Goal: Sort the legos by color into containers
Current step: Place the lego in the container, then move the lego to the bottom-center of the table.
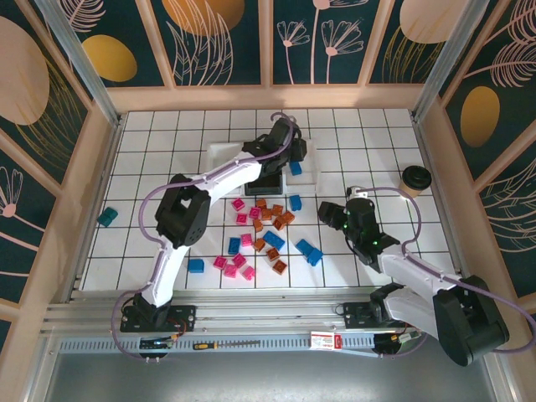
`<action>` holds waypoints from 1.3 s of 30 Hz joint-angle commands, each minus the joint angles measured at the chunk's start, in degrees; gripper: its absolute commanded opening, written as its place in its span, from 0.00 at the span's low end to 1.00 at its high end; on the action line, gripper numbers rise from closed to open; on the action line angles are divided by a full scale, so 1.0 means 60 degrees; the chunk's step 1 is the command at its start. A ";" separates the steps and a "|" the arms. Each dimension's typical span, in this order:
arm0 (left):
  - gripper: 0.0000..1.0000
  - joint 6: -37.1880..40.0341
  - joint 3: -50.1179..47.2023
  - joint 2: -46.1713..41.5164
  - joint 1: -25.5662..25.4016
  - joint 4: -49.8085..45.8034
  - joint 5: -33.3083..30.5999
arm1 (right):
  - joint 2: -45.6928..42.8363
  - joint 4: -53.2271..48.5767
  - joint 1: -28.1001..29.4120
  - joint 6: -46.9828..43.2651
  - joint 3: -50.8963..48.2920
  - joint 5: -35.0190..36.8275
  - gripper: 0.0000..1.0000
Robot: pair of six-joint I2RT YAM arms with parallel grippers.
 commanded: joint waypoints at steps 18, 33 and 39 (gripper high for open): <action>0.99 -0.0194 -0.4778 -0.5256 -0.0127 0.2298 0.0864 | 0.0150 -0.0758 0.0530 -0.0287 0.0547 -0.1201 0.69; 0.99 -0.1148 -1.1933 -1.1207 -0.0135 0.1759 -0.1044 | 0.1980 -0.2370 0.4565 -0.1296 0.1809 -0.1267 0.69; 0.99 -0.1289 -1.2480 -1.1842 -0.0133 0.1393 -0.1493 | 0.2917 -0.3344 0.6036 -0.1309 0.2250 -0.0274 0.71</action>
